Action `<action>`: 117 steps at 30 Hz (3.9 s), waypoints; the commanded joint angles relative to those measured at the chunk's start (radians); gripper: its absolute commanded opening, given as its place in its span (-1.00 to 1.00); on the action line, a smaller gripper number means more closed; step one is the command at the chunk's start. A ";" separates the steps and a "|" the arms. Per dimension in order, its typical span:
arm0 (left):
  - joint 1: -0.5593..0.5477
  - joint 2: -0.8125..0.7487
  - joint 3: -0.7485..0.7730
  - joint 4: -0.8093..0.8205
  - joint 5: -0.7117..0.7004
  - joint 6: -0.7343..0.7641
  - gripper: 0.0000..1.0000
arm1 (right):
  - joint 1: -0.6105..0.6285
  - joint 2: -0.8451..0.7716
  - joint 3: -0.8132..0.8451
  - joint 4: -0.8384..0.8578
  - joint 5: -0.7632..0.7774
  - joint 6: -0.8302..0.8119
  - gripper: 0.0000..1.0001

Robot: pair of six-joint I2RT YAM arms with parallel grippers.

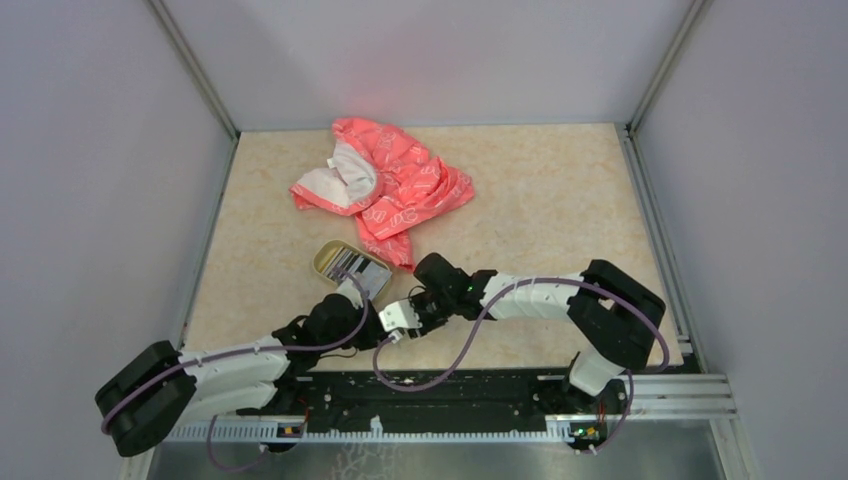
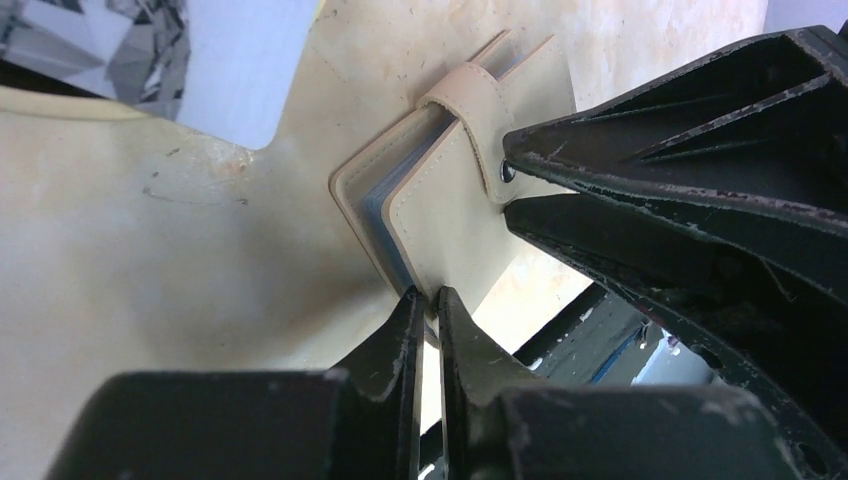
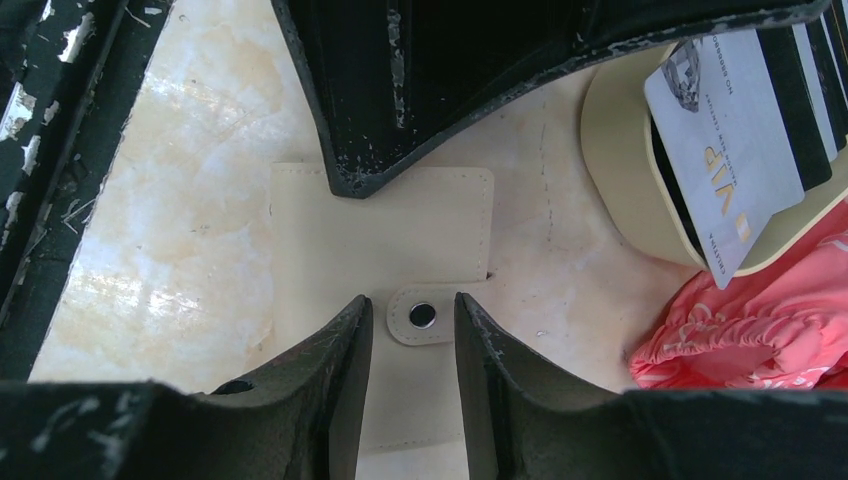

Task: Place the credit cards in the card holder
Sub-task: Open the card holder at the center of the board.

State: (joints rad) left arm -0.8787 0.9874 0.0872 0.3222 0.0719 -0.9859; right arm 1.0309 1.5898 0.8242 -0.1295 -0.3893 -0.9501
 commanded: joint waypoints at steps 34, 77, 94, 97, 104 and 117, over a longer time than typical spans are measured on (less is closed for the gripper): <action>0.003 0.079 0.005 0.060 0.042 0.042 -0.90 | 0.035 -0.073 0.000 -0.085 0.153 -0.066 -0.35; 0.003 0.204 -0.022 0.263 0.175 0.077 -0.95 | 0.143 0.212 0.133 -0.227 0.277 -0.060 -0.24; 0.003 0.198 -0.037 0.260 0.154 0.099 -0.96 | 0.127 0.183 0.129 -0.184 0.295 -0.017 -0.86; 0.003 0.195 -0.045 0.268 0.151 0.110 -0.97 | 0.110 0.155 0.130 -0.184 0.278 -0.005 -0.95; 0.003 0.216 -0.051 0.267 0.138 0.130 -0.98 | 0.070 0.091 0.128 -0.186 0.209 0.017 -1.00; 0.003 0.267 -0.057 0.379 0.206 0.142 -1.00 | 0.019 -0.011 0.086 -0.130 0.133 0.065 -0.72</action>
State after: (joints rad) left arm -0.8619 1.2312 0.0566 0.6899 0.2070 -0.8749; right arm 1.0573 1.6302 0.9344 -0.3511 -0.2234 -0.8967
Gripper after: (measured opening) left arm 0.009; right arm 0.061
